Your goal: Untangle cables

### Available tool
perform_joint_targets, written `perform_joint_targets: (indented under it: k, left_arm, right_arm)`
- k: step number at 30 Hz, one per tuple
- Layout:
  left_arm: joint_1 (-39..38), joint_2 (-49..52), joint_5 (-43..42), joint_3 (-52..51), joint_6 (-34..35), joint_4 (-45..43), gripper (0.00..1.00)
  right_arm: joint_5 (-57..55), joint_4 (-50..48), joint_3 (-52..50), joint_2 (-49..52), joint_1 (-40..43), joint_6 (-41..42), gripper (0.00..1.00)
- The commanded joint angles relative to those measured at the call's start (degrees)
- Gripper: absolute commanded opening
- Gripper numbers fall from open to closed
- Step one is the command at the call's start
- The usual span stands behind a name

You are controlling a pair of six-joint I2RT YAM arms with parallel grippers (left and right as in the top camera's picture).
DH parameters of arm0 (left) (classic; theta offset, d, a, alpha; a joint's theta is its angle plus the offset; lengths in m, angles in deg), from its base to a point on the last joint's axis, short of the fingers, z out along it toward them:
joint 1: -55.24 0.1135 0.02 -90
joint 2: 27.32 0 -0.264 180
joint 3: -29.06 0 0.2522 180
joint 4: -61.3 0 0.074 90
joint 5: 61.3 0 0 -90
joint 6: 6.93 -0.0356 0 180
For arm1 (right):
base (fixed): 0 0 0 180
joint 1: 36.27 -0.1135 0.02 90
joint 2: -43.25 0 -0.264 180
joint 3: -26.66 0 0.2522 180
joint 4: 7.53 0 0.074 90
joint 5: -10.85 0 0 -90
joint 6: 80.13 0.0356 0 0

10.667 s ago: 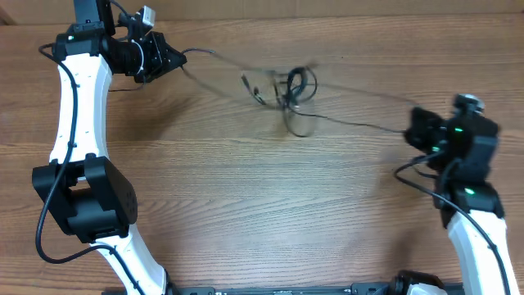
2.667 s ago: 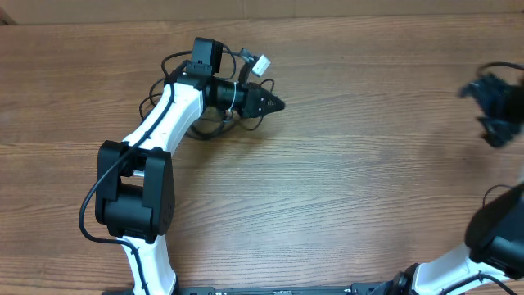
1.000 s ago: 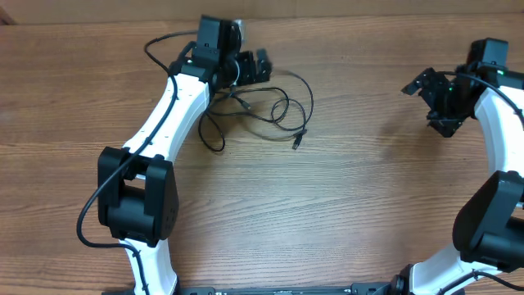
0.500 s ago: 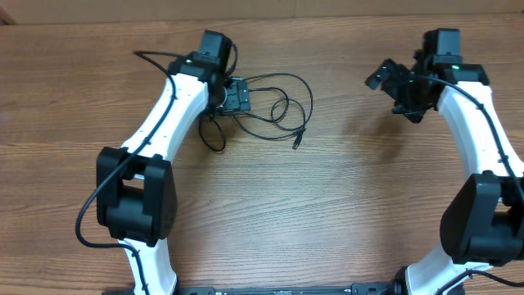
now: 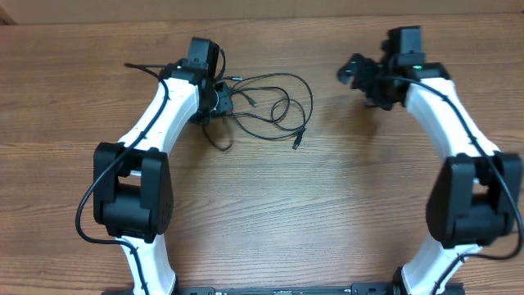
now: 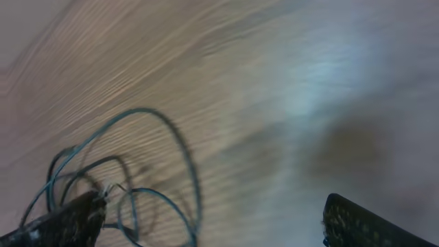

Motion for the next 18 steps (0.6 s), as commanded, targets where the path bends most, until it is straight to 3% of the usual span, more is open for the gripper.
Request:
perform_joint_targets:
  k: [1, 6, 8, 11, 18]
  left_arm:
    - [0.22, 0.85, -0.48, -1.55, -2.71, -0.20, 0.04]
    - [1.75, 0.85, -0.44, -1.55, -5.75, 0.20, 0.04]
    - [2.95, 0.85, 0.00, -1.53, -5.77, 0.20, 0.04]
    - [5.49, 0.85, -0.07, -1.53, -5.75, 0.15, 0.04]
    - [10.47, 0.85, -5.31, -1.53, -5.79, 0.17, 0.04]
  right_arm:
    - [2.91, -3.43, -0.33, 3.93, -4.07, -4.31, 1.00]
    - [1.95, -8.26, -0.33, 8.81, -7.89, -10.95, 1.00]
    - [-1.51, -8.15, -0.33, 9.79, -8.59, -14.60, 0.94]
    - [-6.91, -7.43, -0.33, 10.23, -8.87, -17.90, 0.93]
    - [-4.52, -7.06, -0.33, 11.45, -9.29, -28.57, 0.93]
